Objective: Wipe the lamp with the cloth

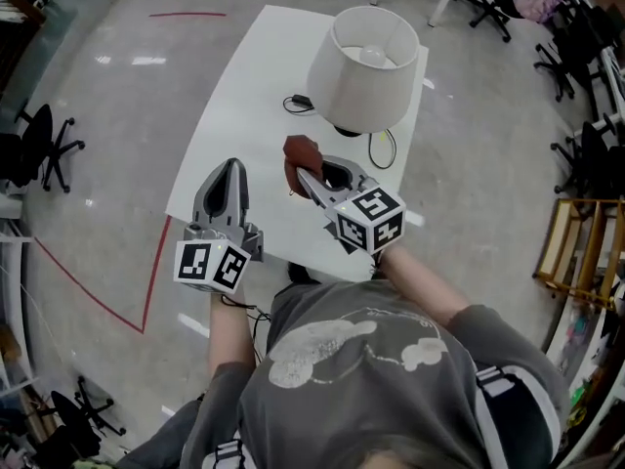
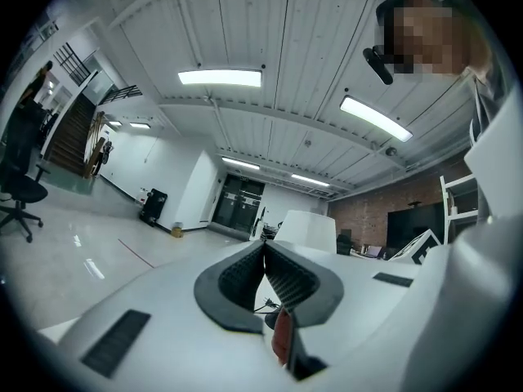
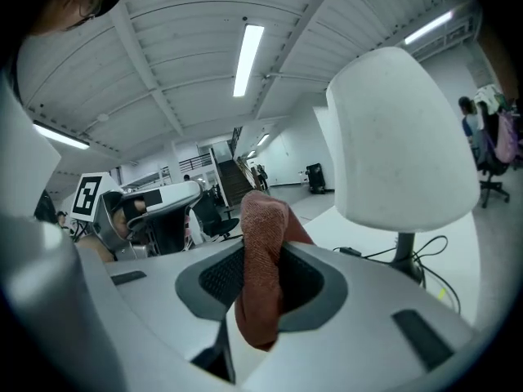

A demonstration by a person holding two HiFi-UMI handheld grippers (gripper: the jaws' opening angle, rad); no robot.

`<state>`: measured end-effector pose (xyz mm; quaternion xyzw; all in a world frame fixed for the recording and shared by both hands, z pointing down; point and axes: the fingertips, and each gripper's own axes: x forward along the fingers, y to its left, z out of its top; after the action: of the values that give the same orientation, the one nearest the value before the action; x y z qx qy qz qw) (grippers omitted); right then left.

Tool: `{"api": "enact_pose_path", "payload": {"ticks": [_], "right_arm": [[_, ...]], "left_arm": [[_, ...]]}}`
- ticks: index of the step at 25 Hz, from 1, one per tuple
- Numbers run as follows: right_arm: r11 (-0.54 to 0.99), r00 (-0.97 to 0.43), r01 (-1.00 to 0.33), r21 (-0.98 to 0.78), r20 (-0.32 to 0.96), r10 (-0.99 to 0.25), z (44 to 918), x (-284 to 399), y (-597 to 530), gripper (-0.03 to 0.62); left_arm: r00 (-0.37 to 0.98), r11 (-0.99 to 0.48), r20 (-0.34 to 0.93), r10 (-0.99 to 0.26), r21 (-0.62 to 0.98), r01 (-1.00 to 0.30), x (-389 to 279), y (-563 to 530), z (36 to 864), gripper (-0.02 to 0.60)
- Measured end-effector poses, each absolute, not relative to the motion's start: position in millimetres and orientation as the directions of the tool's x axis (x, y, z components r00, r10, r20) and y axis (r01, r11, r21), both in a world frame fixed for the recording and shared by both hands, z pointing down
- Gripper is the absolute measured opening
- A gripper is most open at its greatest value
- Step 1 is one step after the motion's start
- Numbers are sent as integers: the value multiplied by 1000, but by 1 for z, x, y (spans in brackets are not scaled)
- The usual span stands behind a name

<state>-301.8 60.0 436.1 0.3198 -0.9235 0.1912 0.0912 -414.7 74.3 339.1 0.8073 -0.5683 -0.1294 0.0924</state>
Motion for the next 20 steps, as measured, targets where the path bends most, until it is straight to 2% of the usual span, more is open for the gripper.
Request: {"api": "enact_pose_path", "payload": {"ticks": [6, 12, 20], "right_arm": [[631, -692, -721, -285, 253, -676, 413, -320, 31, 97], [558, -608, -782, -277, 146, -780, 361, -343, -4, 97], [458, -487, -845, -276, 42, -873, 306, -335, -41, 97]], "left_arm": [[402, -417, -114, -909, 306, -856, -432, 51, 338, 8], [495, -516, -148, -856, 291, -806, -446, 25, 325, 8], [569, -595, -175, -803, 289, -750, -440, 9, 316, 8]]}}
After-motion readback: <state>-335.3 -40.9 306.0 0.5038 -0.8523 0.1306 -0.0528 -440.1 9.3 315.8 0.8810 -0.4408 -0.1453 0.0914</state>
